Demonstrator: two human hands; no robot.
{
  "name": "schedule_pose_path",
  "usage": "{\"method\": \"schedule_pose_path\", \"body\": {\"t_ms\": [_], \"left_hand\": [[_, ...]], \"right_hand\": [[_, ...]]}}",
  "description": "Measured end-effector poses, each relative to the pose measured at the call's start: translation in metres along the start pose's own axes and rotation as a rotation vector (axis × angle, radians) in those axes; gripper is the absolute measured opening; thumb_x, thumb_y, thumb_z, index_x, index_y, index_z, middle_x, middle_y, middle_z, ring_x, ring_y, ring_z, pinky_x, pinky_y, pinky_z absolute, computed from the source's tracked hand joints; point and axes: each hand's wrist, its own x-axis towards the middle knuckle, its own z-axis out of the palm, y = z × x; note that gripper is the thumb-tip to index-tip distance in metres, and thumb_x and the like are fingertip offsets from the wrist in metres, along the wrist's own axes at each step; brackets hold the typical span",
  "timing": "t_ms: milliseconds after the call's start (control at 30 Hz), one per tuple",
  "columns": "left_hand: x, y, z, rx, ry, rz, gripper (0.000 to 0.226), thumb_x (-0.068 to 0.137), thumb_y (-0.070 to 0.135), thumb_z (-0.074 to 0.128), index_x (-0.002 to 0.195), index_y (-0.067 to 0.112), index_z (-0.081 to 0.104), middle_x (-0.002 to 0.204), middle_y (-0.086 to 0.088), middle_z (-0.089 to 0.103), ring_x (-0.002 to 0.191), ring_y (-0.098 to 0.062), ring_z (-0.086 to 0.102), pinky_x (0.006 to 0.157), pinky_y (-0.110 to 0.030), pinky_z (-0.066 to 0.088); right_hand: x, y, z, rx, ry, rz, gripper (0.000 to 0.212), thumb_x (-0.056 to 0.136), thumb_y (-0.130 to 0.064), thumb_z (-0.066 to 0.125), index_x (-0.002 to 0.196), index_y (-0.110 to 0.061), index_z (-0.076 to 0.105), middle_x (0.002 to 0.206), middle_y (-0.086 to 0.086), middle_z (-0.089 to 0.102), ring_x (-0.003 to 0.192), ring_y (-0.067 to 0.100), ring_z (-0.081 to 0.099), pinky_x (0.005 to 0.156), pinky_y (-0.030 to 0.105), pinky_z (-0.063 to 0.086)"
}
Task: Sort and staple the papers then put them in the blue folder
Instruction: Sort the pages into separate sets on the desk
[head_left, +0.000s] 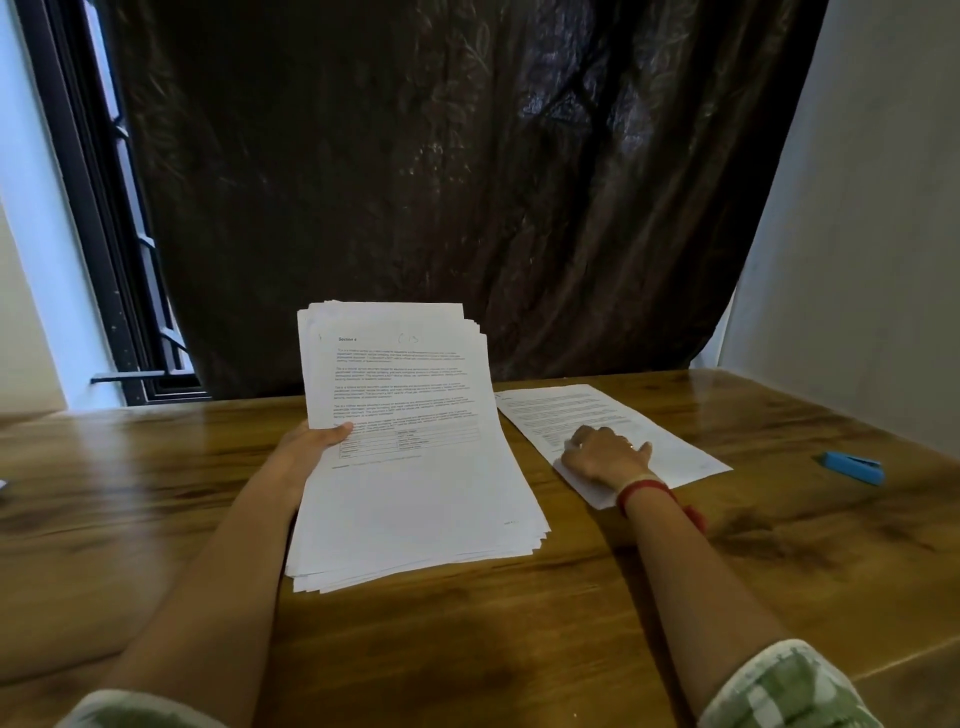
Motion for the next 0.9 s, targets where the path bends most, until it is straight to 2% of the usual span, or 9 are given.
{"method": "schedule_pose_path", "body": {"t_ms": [33,100,200,333,400,567,700,767,900], "left_hand": [[-0.001,0.000,0.001,-0.004,-0.001,0.000,0.033,0.092,0.009,0.061,0.124,0.017,0.060,0.116,-0.011,0.068,0.103,-0.033,0.066,0.086,-0.046,0.053],[-0.002,0.000,0.001,-0.008,-0.024,0.002,0.033,0.092,0.009,0.061,0.124,0.017,0.060,0.117,-0.011,0.068,0.106,-0.035,0.065,0.093,-0.051,0.050],[-0.001,-0.002,0.000,-0.029,-0.042,-0.001,0.035,0.092,0.009,0.061,0.126,0.016,0.059,0.119,-0.013,0.067,0.107,-0.036,0.064,0.098,-0.055,0.046],[0.001,-0.003,-0.001,-0.050,-0.062,-0.007,0.037,0.092,0.011,0.060,0.129,0.017,0.057,0.121,-0.012,0.067,0.109,-0.036,0.064,0.097,-0.056,0.047],[0.003,-0.005,0.000,-0.085,-0.087,-0.006,0.039,0.092,0.009,0.060,0.131,0.017,0.056,0.123,-0.013,0.065,0.110,-0.037,0.063,0.099,-0.057,0.045],[0.001,-0.005,0.009,-0.060,-0.075,-0.008,0.039,0.091,0.012,0.063,0.128,0.019,0.057,0.119,-0.011,0.067,0.108,-0.035,0.065,0.095,-0.057,0.048],[-0.001,-0.004,0.011,-0.058,-0.047,-0.015,0.034,0.092,0.014,0.062,0.126,0.019,0.058,0.117,-0.010,0.068,0.105,-0.034,0.066,0.092,-0.054,0.051],[-0.001,-0.003,0.011,-0.065,-0.043,-0.016,0.030,0.094,0.013,0.060,0.124,0.019,0.059,0.116,-0.010,0.069,0.104,-0.034,0.067,0.089,-0.052,0.053],[0.001,-0.004,0.009,-0.120,-0.034,-0.018,0.031,0.094,0.012,0.059,0.125,0.017,0.059,0.117,-0.011,0.068,0.106,-0.034,0.065,0.086,-0.048,0.053]], "right_hand": [[-0.004,-0.004,0.001,0.069,0.091,-0.039,0.046,0.096,-0.049,0.047,0.132,-0.022,0.051,0.142,0.004,0.050,0.131,0.028,0.046,0.115,0.052,0.021],[-0.014,-0.019,0.001,0.503,0.144,-0.093,0.040,0.094,-0.049,0.054,0.124,-0.024,0.054,0.135,0.001,0.054,0.120,0.023,0.053,0.100,0.036,0.043],[-0.031,-0.054,-0.007,1.019,-0.071,-0.076,0.038,0.088,-0.050,0.063,0.118,-0.029,0.053,0.117,-0.007,0.058,0.098,0.013,0.058,0.069,0.021,0.048],[-0.033,-0.071,-0.006,1.135,-0.148,0.018,0.049,0.078,-0.023,0.081,0.117,-0.022,0.052,0.114,0.000,0.061,0.102,0.024,0.062,0.076,0.030,0.054],[-0.030,-0.067,-0.003,1.194,-0.129,0.073,0.040,0.076,-0.015,0.082,0.108,-0.016,0.057,0.108,0.004,0.067,0.099,0.027,0.065,0.081,0.035,0.055],[-0.027,-0.063,-0.001,1.186,-0.002,0.110,0.014,0.082,-0.016,0.076,0.084,-0.010,0.064,0.092,0.007,0.070,0.085,0.024,0.067,0.069,0.028,0.053],[-0.025,-0.056,-0.003,1.015,0.153,0.074,0.008,0.093,-0.018,0.063,0.088,-0.013,0.066,0.090,0.004,0.067,0.084,0.018,0.063,0.057,0.015,0.040],[-0.021,-0.039,-0.013,0.856,0.301,0.083,0.012,0.096,-0.019,0.058,0.104,-0.013,0.066,0.100,0.003,0.067,0.095,0.023,0.064,0.065,0.017,0.045],[-0.014,0.011,-0.036,0.266,0.489,0.316,0.027,0.096,-0.017,0.056,0.122,-0.008,0.056,0.118,0.013,0.062,0.110,0.031,0.059,0.095,0.041,0.045]]}}
